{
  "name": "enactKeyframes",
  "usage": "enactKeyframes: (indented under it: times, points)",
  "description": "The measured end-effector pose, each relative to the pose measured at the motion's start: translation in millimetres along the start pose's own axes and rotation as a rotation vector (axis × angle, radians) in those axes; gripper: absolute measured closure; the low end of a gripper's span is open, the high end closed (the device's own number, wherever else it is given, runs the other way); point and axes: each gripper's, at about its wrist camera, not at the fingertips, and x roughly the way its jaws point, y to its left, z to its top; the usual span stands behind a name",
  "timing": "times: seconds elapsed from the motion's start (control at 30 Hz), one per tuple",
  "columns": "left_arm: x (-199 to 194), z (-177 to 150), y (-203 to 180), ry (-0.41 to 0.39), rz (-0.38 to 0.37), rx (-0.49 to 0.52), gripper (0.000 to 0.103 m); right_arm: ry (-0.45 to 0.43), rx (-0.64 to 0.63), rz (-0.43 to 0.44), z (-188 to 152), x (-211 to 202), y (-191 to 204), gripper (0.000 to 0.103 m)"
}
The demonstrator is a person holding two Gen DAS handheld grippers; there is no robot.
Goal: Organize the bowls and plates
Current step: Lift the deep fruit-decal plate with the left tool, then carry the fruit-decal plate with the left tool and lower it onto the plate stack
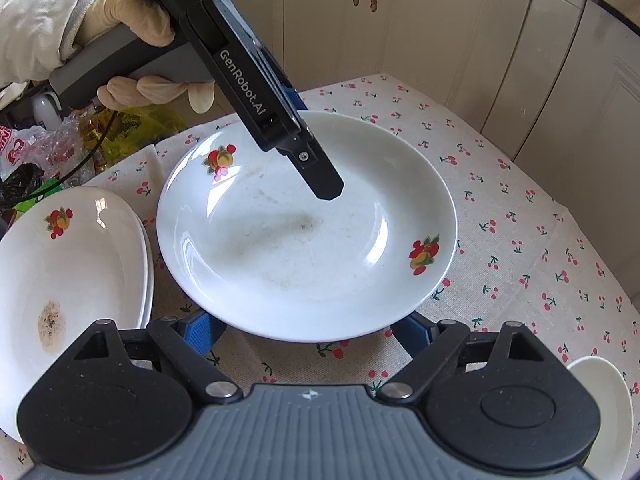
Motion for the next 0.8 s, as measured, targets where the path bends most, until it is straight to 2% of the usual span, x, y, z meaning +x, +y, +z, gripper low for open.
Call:
enactKeyframes:
  times: [0.8]
  points:
    - [-49.2,-11.3,-13.5,-0.066,-0.034,-0.016,0.027,-0.045,-0.035,-0.026,8.3,-31.7,21.5,0.011]
